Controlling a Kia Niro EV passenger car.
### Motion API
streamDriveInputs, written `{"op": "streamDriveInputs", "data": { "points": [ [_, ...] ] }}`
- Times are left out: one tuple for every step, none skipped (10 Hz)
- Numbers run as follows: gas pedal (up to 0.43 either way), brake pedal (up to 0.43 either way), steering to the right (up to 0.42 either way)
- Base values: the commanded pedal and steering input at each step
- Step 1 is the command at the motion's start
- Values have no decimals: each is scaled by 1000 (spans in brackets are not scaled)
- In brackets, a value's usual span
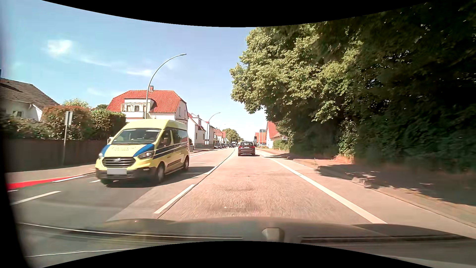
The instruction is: Follow the waypoints while adhering to traffic rules and regulations
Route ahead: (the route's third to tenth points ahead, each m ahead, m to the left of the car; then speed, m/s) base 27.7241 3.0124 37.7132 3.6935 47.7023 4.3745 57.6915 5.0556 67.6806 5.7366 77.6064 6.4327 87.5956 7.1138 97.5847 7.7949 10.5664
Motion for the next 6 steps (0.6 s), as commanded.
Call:
{"op": "streamDriveInputs", "data": {
  "points": [
    [0, 6, -8],
    [0, 6, -8],
    [0, 6, -8],
    [0, 6, -8],
    [0, 6, -8],
    [0, 6, -7]
  ]
}}
